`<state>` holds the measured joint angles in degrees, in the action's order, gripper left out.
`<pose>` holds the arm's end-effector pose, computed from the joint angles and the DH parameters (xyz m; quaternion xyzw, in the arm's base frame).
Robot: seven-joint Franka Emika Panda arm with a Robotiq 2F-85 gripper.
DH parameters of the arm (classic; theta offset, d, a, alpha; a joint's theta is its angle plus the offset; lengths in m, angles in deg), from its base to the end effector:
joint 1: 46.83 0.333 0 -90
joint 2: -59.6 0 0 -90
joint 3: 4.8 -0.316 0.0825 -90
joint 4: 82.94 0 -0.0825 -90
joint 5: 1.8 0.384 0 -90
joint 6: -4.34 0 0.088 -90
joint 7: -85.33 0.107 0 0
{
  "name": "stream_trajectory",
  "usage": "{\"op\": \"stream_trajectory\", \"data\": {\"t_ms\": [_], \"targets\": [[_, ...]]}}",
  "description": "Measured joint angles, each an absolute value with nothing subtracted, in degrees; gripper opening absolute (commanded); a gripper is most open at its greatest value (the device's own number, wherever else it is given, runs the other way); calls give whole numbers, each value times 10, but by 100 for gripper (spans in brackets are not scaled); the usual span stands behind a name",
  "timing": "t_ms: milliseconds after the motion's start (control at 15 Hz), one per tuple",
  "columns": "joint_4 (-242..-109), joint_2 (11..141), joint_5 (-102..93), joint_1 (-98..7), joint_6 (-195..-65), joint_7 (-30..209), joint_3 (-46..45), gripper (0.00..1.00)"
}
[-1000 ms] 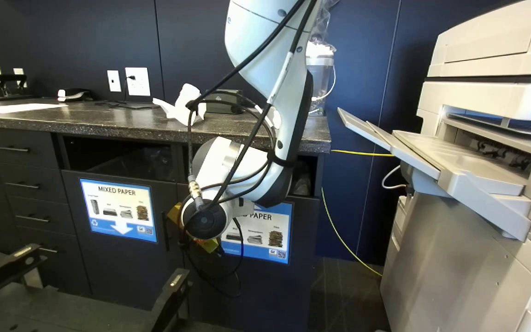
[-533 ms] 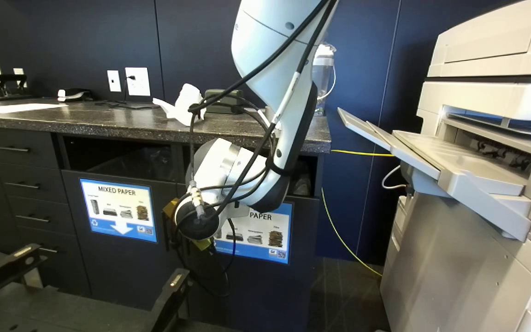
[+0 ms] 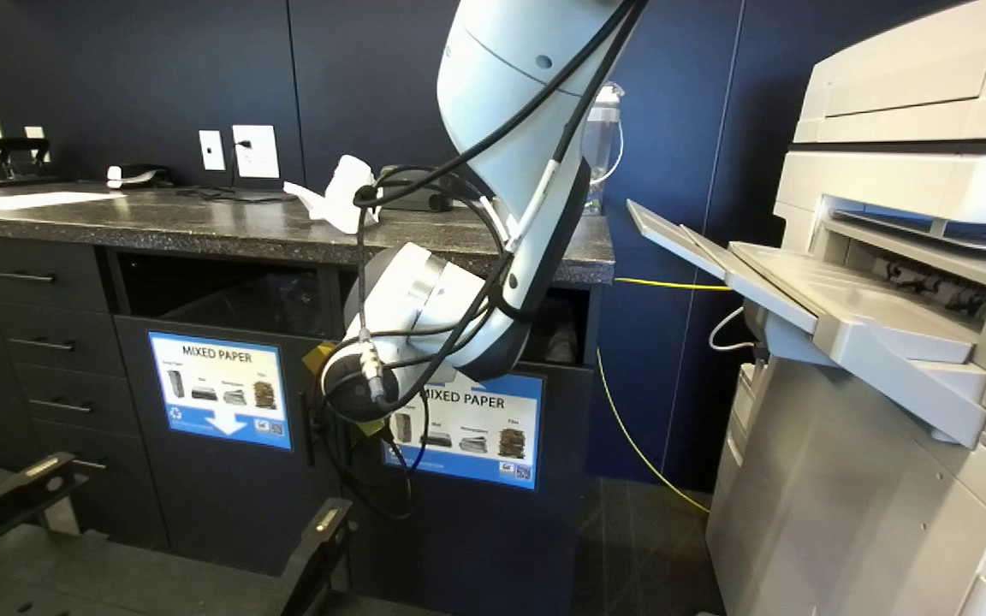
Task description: Put the tissue in the trash can.
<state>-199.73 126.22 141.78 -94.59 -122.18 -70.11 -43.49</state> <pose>0.5184 0.0052 -0.0101 -0.7376 0.2292 -0.5257 0.3566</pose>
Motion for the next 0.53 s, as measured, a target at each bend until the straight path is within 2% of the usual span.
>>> {"op": "stream_trajectory", "data": {"t_ms": [533], "targets": [[-1925, 1330, 1418, -905, -1221, -701, -455, 12]]}}
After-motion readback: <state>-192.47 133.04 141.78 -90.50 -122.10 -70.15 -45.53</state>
